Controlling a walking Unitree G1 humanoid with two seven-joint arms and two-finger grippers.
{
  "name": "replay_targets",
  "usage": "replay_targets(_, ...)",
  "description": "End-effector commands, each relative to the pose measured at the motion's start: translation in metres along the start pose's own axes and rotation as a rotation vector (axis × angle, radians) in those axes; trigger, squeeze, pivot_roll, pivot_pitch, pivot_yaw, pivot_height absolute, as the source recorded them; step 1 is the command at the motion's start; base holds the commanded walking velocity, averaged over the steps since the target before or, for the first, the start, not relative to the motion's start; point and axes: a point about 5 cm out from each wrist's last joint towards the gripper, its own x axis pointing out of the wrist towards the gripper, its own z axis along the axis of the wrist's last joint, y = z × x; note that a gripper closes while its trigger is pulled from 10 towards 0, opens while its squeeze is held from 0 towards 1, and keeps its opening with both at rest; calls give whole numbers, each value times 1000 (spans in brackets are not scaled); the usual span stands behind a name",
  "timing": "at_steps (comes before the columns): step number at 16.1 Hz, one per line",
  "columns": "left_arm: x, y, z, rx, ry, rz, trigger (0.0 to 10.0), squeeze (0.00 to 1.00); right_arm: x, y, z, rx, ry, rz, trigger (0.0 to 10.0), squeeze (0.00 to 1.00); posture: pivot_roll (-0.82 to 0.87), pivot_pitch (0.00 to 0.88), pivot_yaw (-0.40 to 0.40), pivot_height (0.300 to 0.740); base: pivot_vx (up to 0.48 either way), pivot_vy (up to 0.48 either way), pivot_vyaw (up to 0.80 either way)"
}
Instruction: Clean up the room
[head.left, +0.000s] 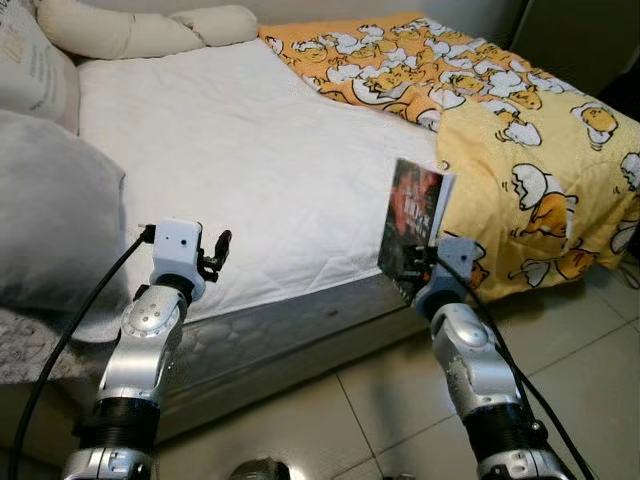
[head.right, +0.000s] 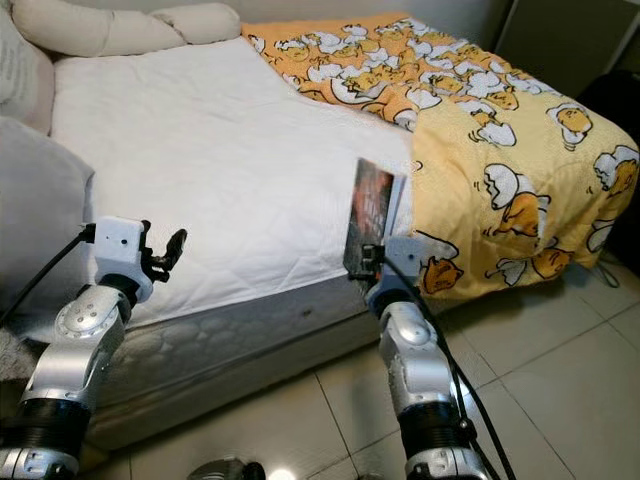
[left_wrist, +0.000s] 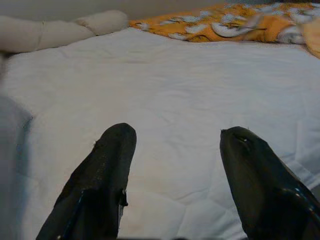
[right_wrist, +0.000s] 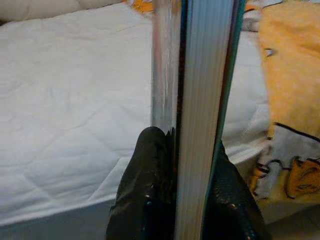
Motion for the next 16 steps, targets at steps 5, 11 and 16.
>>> replay_targets(5, 0, 2, 4, 25, -17, 1, 10000, 0, 4, 0, 12, -2, -44, 9, 10000, 0, 73, 0, 3, 740, 0, 0, 800)
replay_targets(11, 0, 1, 6, 28, -31, -5, 10000, 0, 4, -3, 13, 13, -49, -3, 10000, 0, 74, 0, 3, 740, 169, 0, 133)
replay_targets(16, 1, 4, 7, 17, -38, -1, 10000, 0, 5, 2, 12, -13, -40, 12, 10000, 0, 75, 0, 3, 740, 331, 0, 420)
